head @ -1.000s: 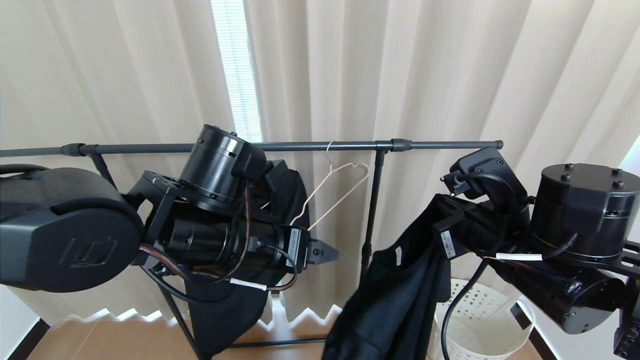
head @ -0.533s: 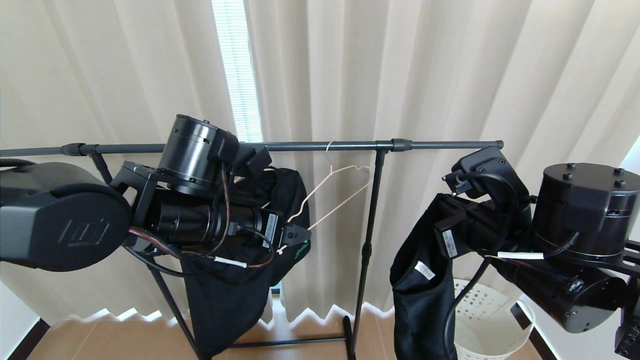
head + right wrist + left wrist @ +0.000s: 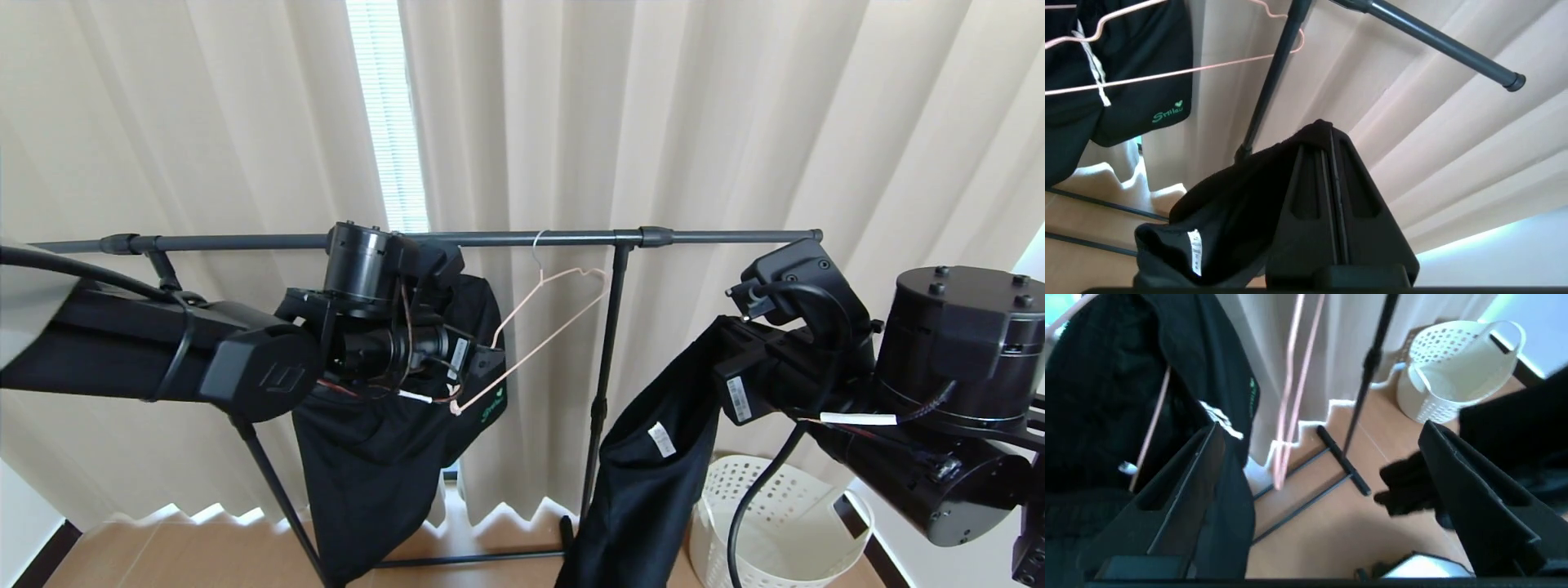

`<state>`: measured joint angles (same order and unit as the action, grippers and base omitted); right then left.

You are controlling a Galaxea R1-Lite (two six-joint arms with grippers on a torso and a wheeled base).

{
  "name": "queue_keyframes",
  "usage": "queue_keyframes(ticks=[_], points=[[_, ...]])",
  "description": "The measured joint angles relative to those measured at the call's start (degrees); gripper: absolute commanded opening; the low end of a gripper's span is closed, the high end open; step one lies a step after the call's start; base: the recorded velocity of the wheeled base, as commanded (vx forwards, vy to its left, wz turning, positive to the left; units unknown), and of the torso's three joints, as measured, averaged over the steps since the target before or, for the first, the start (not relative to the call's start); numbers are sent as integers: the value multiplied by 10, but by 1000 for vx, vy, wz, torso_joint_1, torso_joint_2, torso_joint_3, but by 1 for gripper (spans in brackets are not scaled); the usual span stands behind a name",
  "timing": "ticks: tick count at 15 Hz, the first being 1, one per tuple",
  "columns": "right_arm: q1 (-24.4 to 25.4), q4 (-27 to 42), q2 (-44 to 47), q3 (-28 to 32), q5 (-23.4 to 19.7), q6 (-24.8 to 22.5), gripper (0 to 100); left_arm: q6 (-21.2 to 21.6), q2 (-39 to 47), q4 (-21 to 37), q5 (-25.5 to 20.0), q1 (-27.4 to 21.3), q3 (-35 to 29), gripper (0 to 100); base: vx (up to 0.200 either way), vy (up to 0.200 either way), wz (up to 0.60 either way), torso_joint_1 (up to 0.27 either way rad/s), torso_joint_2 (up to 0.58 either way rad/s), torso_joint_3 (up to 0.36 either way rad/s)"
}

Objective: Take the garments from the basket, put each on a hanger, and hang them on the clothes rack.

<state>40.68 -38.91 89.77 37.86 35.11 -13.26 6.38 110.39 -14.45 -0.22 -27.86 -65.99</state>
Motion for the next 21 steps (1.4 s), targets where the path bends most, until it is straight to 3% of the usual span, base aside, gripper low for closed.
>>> queue_keyframes(ticks=[8, 15, 21], points=[[0, 0, 0, -1, 0, -1, 0, 7, 143, -14, 38, -6, -161, 100, 0, 0, 0, 0, 0, 0], [0, 0, -1, 0, 0, -4, 0, 7, 219, 93, 45, -12, -300, 100, 0, 0, 0, 0, 0, 0], [0, 0, -1, 0, 0, -4, 0, 7, 250, 97, 46, -12, -320, 100, 0, 0, 0, 0, 0, 0]])
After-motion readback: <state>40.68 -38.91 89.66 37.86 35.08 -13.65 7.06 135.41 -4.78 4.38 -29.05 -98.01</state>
